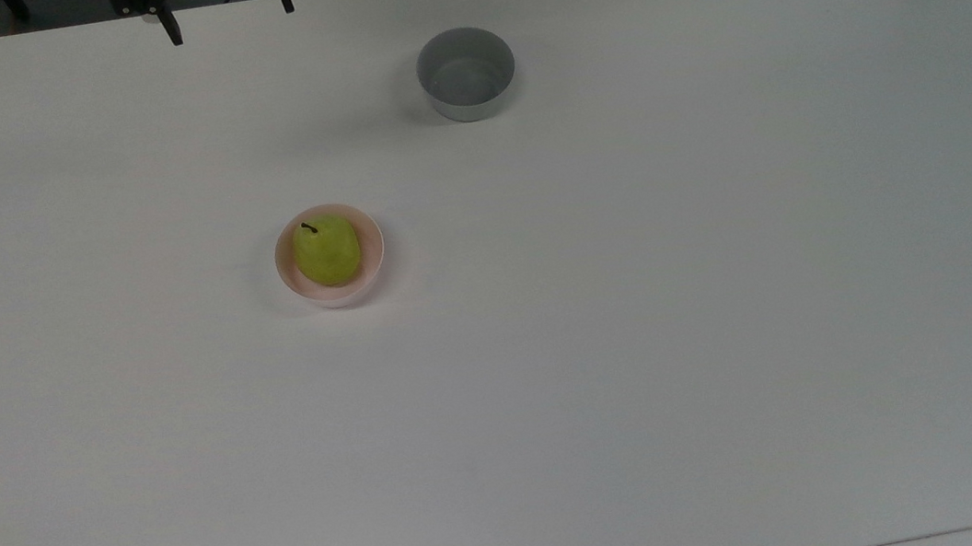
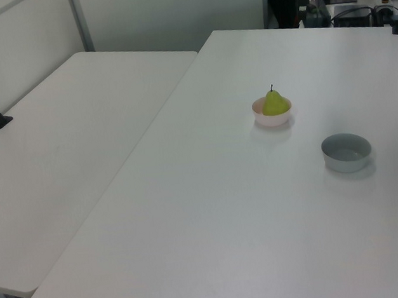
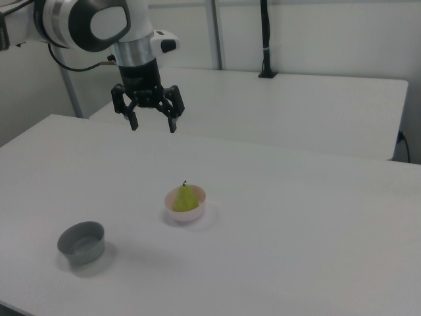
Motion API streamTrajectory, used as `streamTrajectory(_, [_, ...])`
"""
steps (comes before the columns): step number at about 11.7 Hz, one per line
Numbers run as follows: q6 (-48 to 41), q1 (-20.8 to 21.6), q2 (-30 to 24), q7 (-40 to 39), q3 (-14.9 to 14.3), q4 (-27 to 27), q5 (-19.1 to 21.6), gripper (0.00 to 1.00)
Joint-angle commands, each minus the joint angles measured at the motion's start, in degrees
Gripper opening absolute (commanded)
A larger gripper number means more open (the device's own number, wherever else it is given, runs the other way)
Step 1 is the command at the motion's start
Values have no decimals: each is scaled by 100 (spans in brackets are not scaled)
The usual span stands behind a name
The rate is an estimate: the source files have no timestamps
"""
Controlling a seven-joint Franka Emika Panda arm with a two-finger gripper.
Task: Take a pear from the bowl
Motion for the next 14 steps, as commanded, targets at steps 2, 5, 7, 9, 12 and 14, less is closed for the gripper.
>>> streamTrajectory(2, [-221, 107, 44, -583, -109, 87, -84, 100])
streamTrajectory(5, [-265, 99, 53, -601, -109, 78, -197, 100])
streamTrajectory(7, [-178, 99, 53, -636, -109, -176, -225, 100])
streamTrajectory(9, [103, 99, 201, -645, -109, -291, -198, 100])
streamTrajectory(12, [612, 125, 544, -593, -109, -397, -128, 100])
streamTrajectory(14, [1296, 177, 641, -540, -101, -860, 12, 100])
